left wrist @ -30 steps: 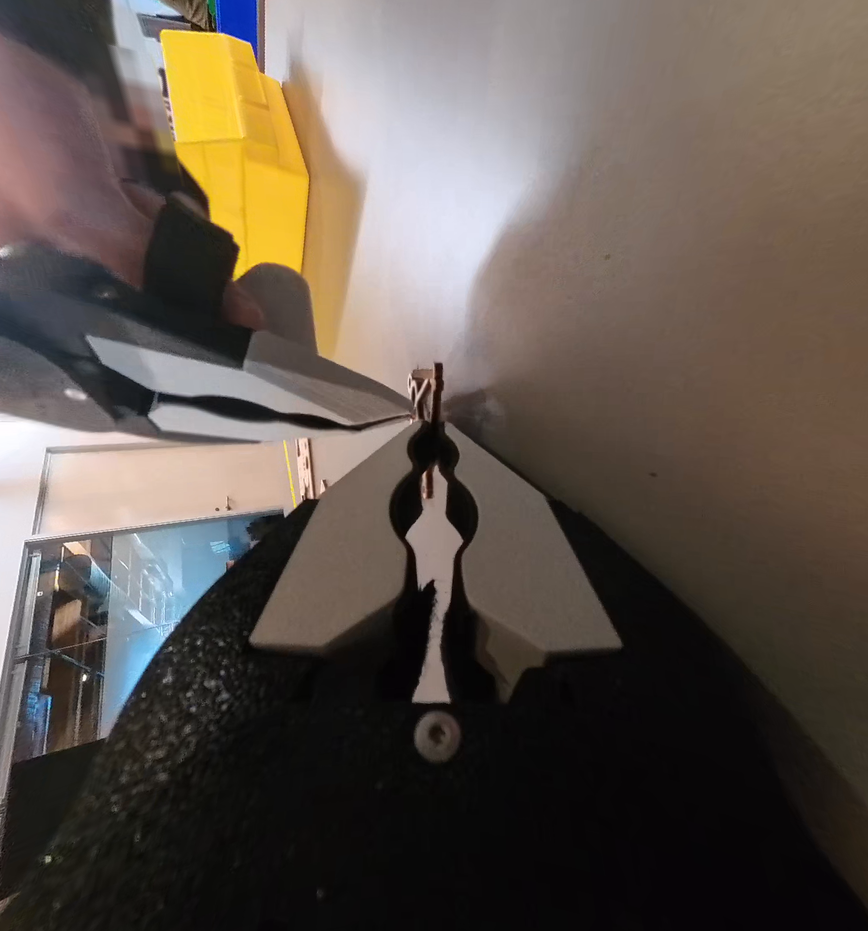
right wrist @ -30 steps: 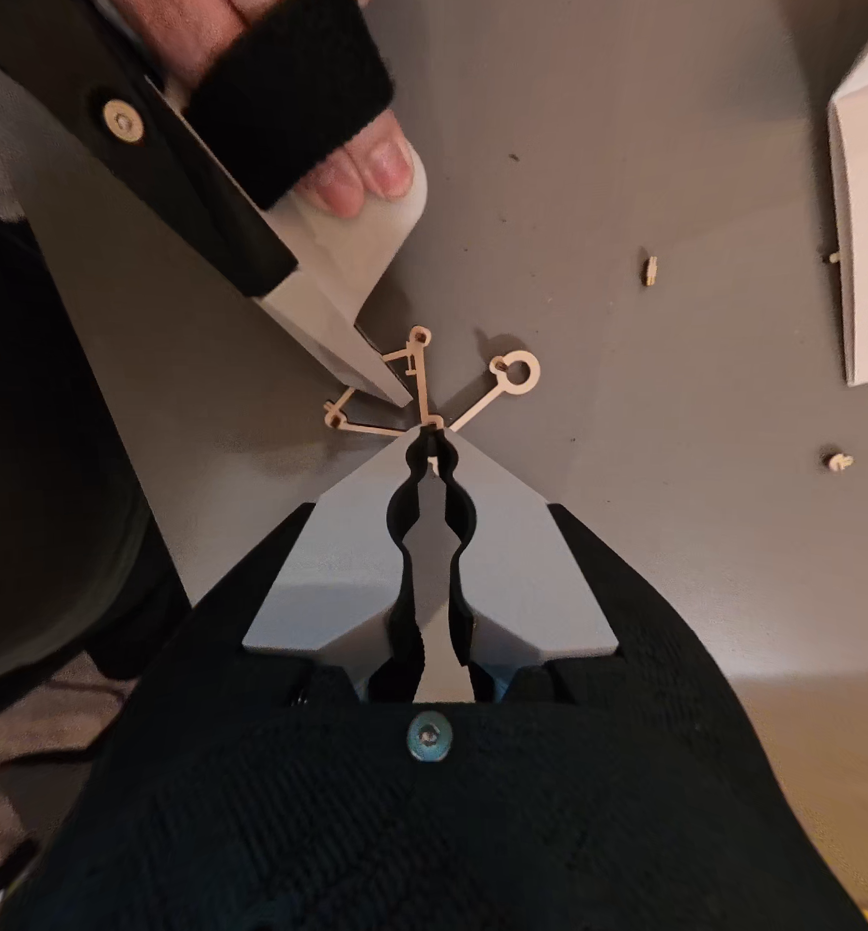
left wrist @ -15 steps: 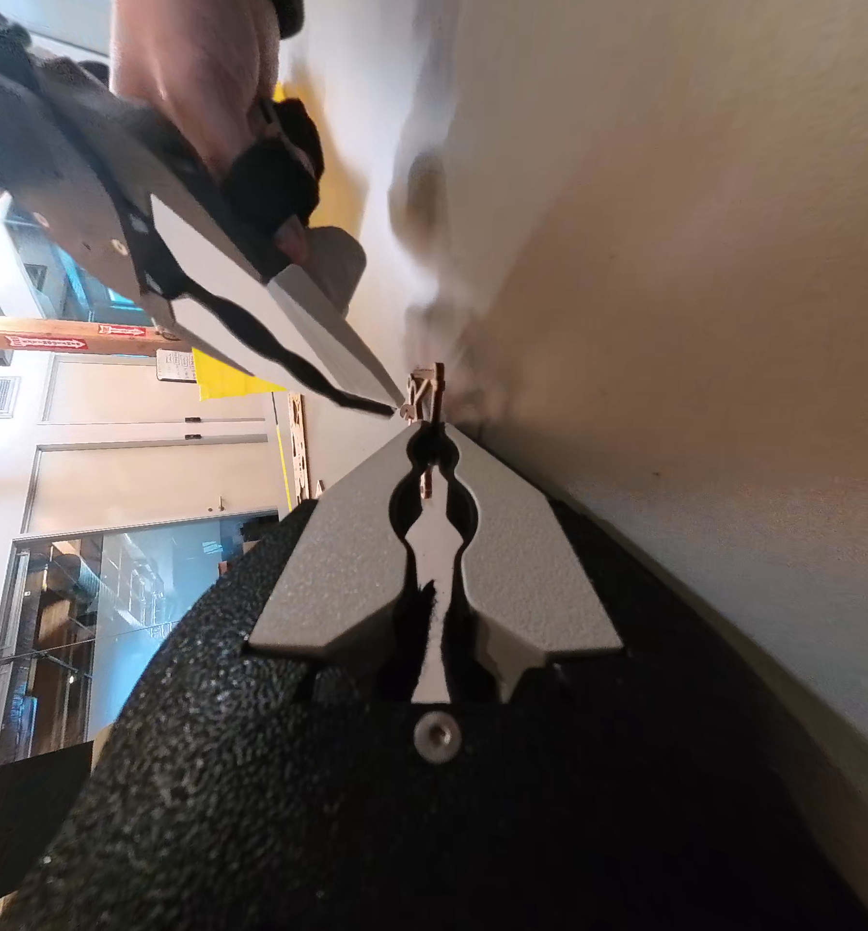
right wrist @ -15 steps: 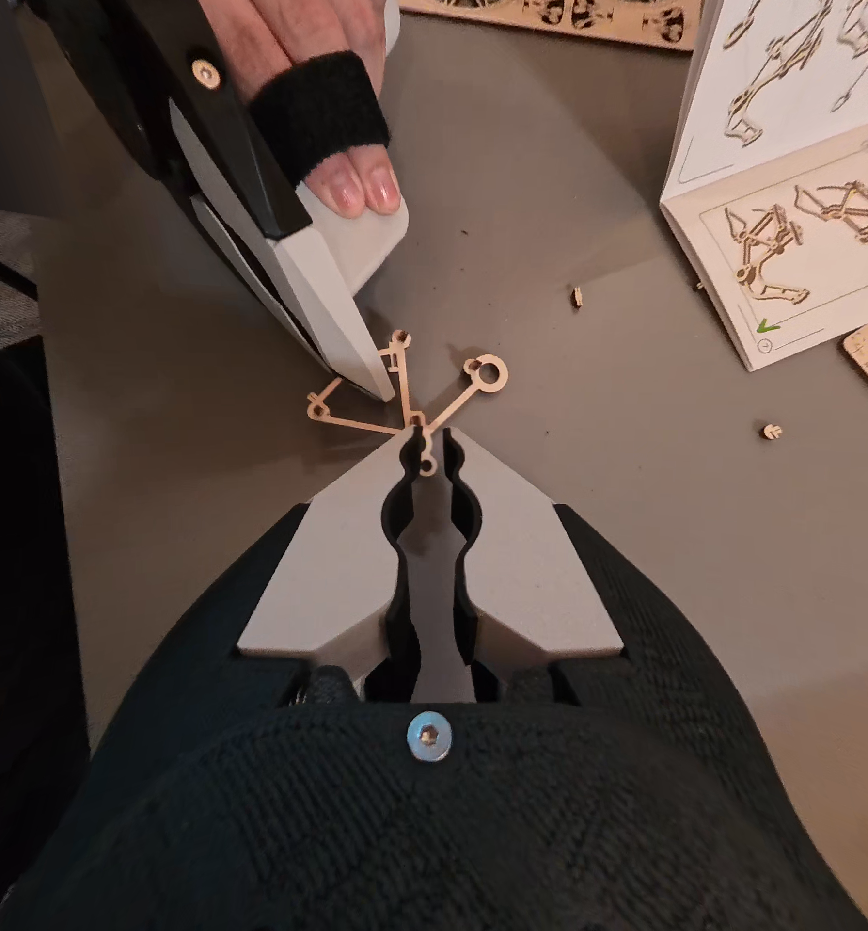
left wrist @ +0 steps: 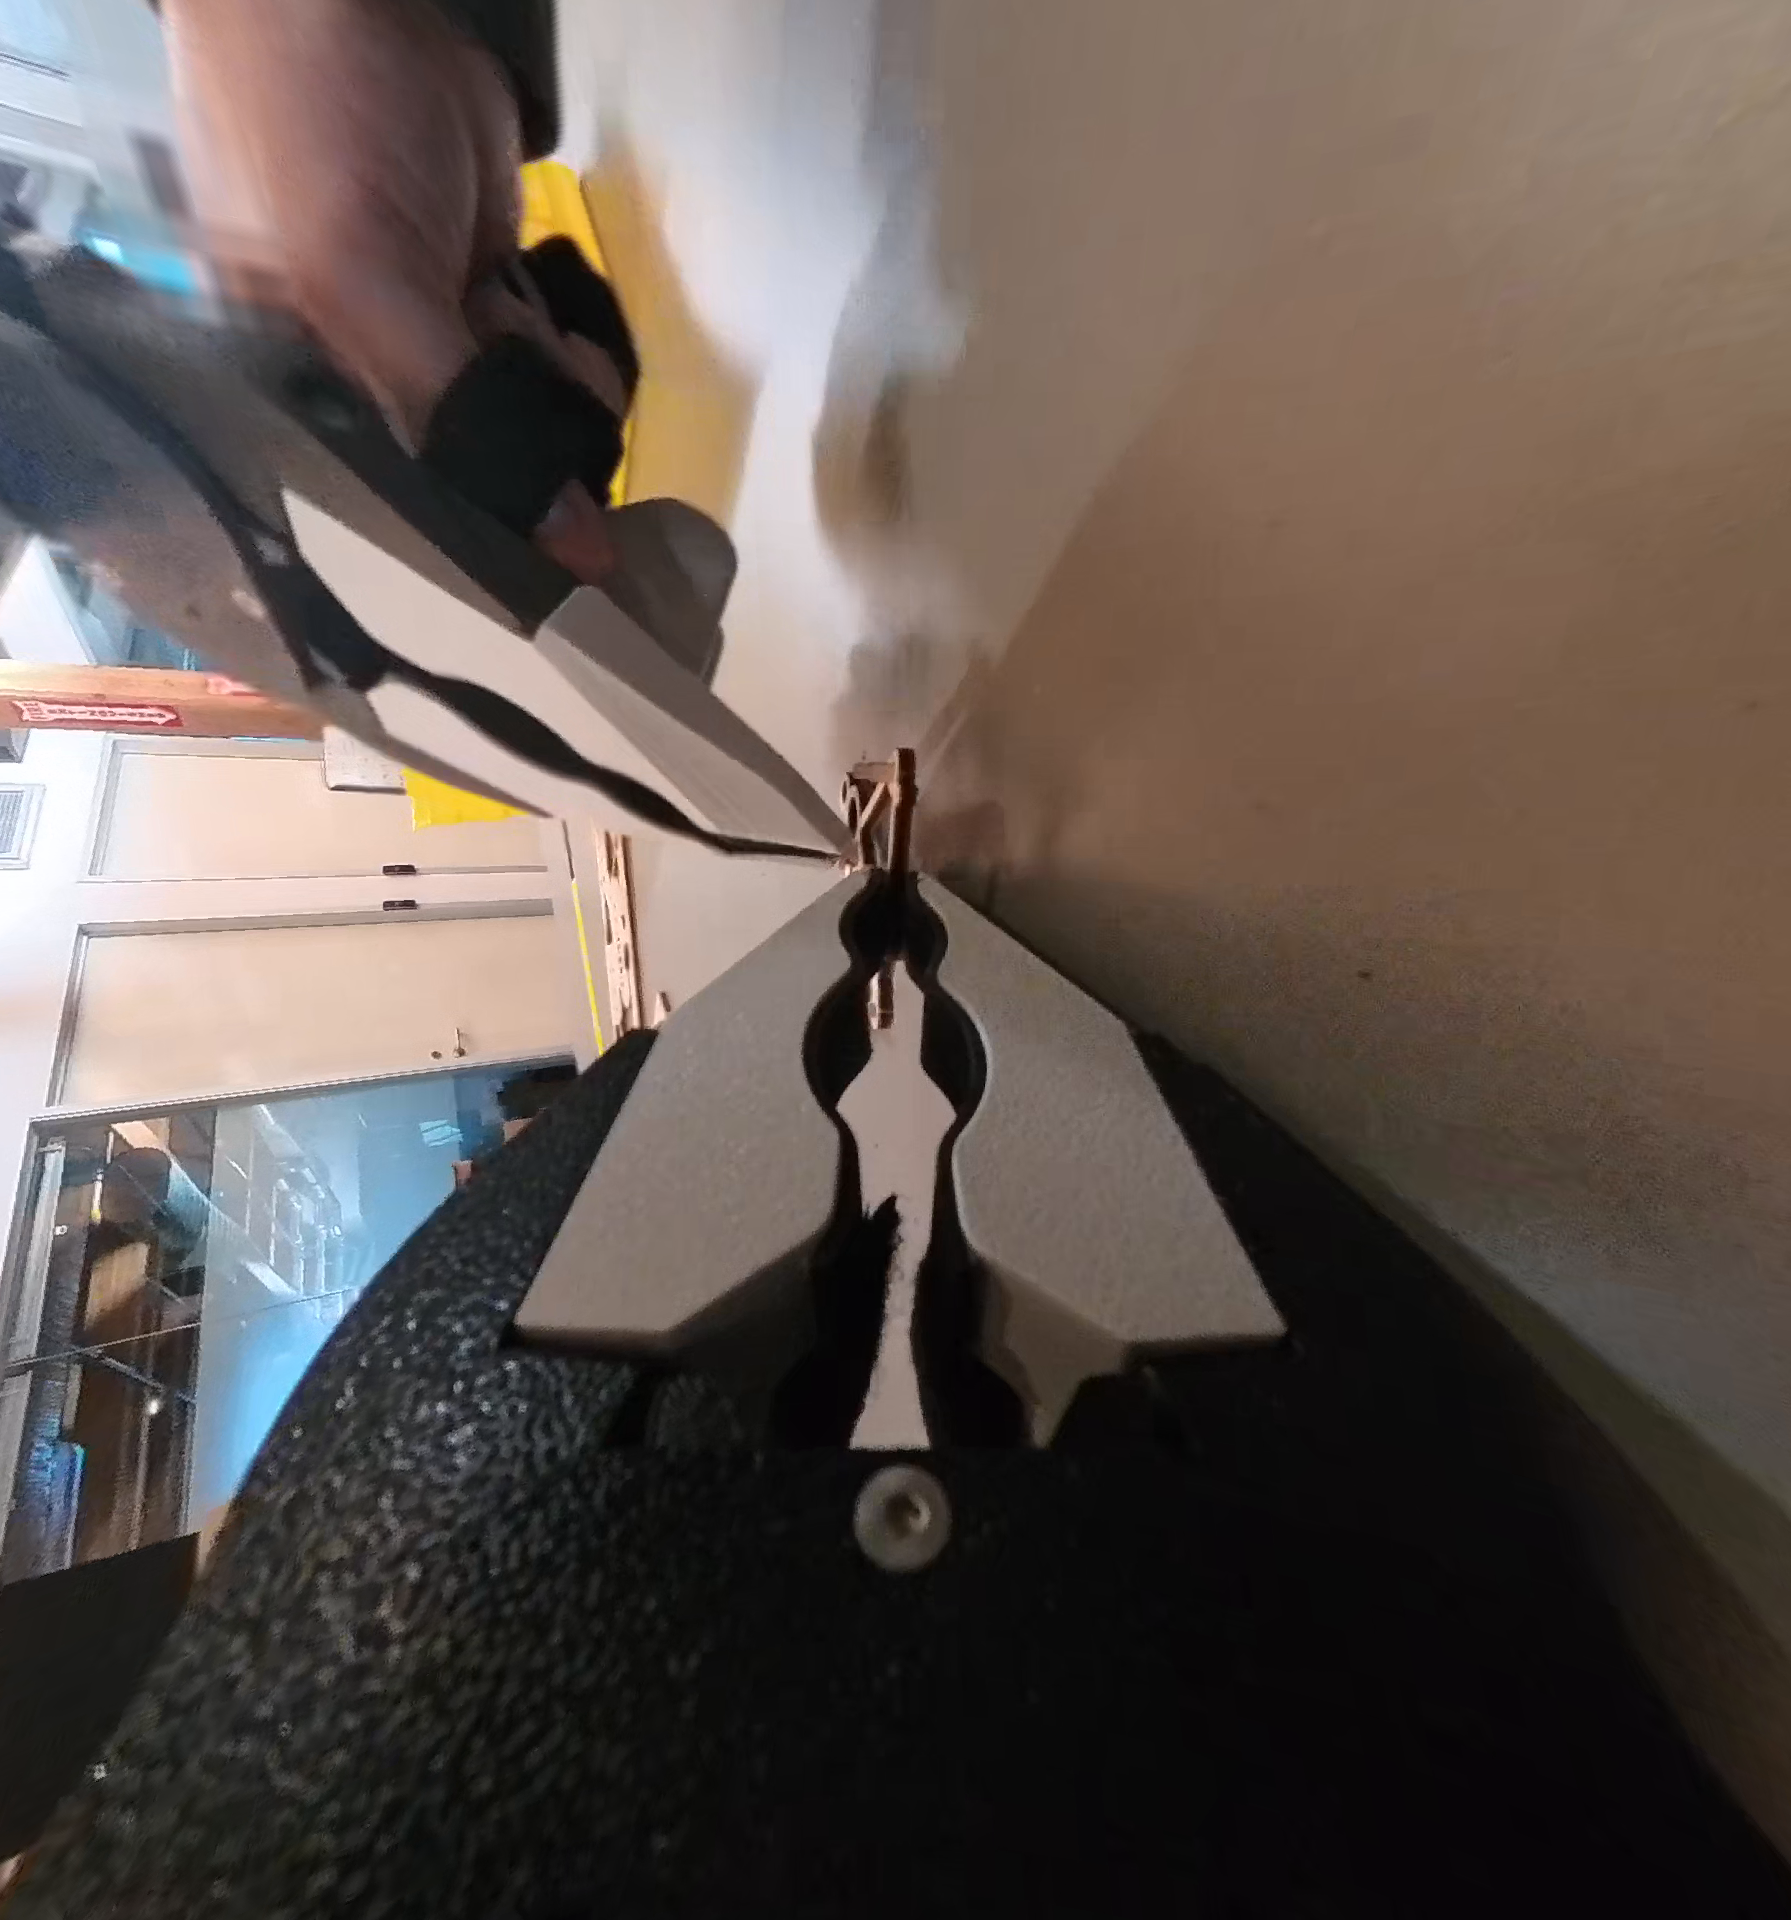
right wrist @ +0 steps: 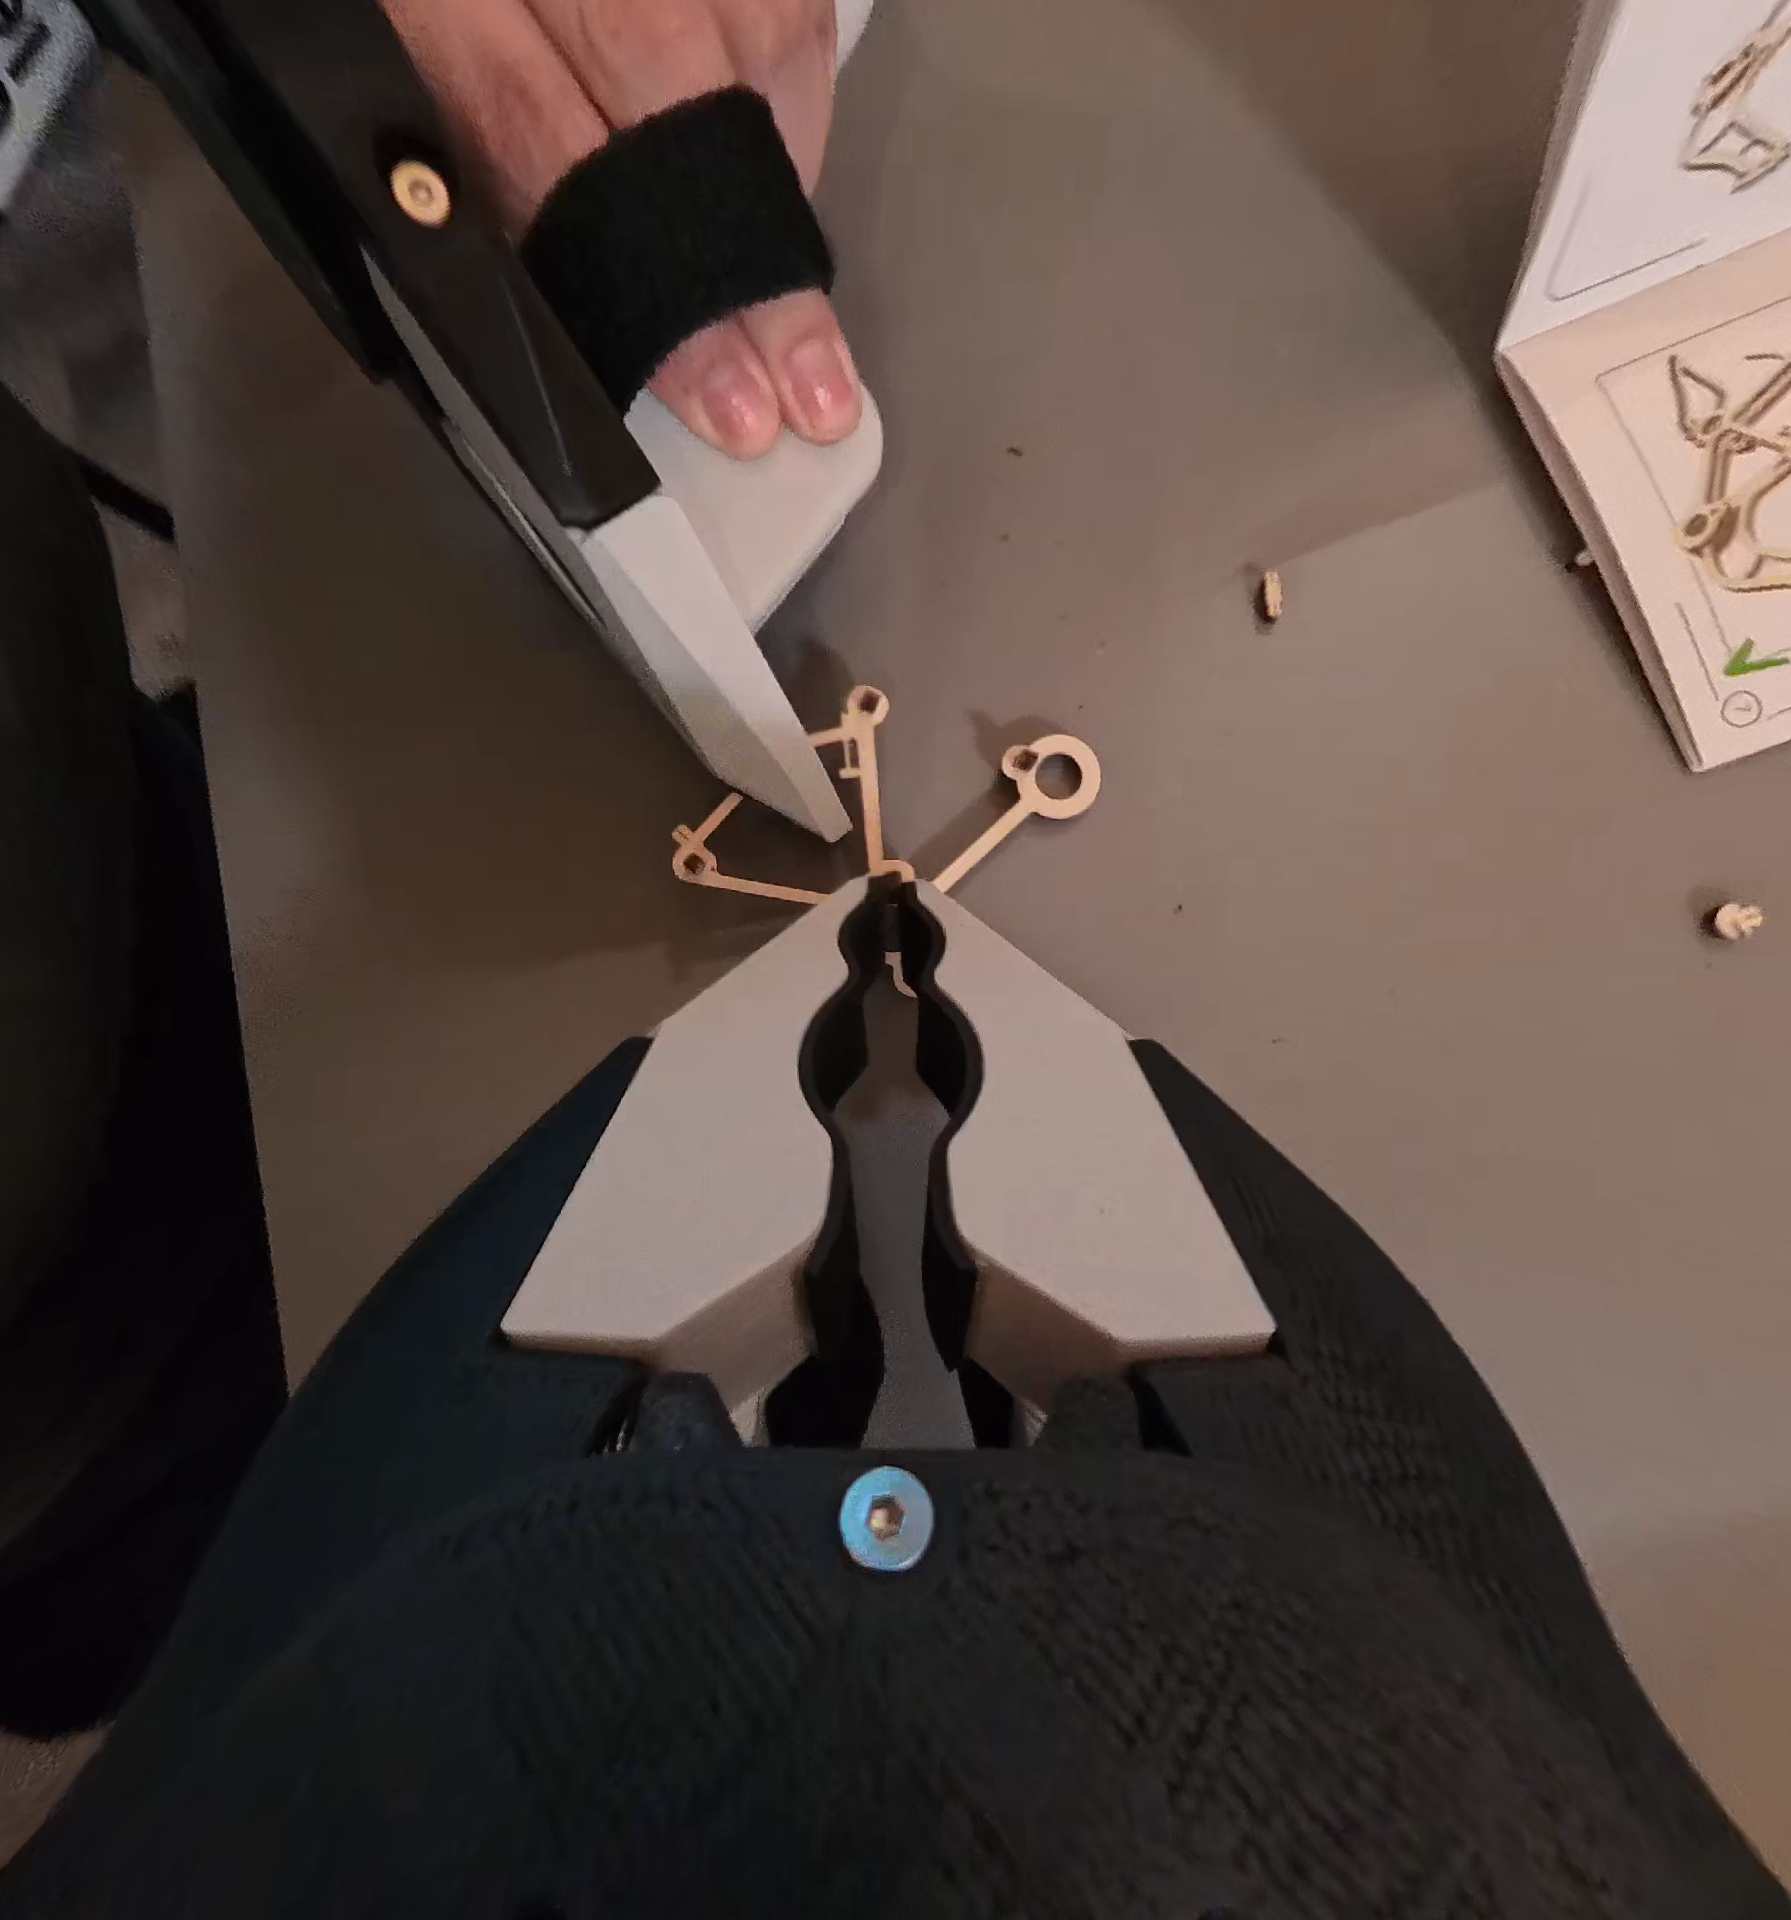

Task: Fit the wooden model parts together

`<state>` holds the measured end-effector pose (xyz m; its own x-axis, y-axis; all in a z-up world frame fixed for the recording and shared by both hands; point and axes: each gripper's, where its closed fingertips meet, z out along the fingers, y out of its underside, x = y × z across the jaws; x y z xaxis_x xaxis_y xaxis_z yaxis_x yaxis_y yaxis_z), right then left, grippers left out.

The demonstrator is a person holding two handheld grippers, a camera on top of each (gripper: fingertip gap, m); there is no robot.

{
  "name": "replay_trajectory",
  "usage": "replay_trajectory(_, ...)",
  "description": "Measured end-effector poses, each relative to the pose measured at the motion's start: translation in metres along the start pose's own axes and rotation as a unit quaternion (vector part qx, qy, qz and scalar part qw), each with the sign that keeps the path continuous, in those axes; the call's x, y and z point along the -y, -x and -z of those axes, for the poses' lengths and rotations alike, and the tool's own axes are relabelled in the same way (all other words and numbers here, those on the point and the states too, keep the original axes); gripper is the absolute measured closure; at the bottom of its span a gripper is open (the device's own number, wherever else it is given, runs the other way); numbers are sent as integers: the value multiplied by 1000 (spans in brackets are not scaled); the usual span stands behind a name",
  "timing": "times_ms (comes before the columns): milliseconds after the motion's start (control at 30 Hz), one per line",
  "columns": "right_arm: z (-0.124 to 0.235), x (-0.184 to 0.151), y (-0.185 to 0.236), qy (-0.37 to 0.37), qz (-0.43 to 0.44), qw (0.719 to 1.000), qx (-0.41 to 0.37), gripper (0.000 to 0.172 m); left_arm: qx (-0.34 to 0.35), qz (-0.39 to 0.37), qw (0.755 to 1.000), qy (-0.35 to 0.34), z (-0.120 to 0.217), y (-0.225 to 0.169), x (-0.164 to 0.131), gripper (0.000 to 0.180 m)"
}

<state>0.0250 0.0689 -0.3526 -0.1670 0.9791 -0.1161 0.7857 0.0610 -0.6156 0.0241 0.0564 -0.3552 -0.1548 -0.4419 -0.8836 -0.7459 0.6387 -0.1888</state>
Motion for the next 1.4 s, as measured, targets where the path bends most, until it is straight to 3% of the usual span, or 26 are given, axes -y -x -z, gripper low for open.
replay_trajectory(33, 0, -1, 0, 27, 12, 1000, -3, 172, 0, -2, 1000, 0, 0, 0, 0, 180)
replay_trajectory(333, 0, -4, 0, 260, 33, 964, 37, 172, -2, -6, 1000, 1, -1, -1, 1, 180)
replay_trajectory(733, -13, 2, -4, 299, 63, 951, 48, 172, -13, 28, 999, -7, -3, -1, 2, 180)
replay_trajectory(867, -10, 3, -2, 246, 40, 966, 64, 172, -10, 20, 1000, -4, -3, -1, 2, 180)
replay_trajectory(1000, -4, 5, 1, 119, -18, 989, 83, 172, -8, 17, 1000, -2, -3, -2, 2, 180)
replay_trajectory(1133, 2, 4, 1, 6, -71, 994, 84, 172, -6, 15, 1000, 0, -3, -2, 2, 180)
replay_trajectory(1400, 7, 0, -2, -78, -88, 992, 54, 172, -5, 13, 1000, 2, -2, -2, 3, 180)
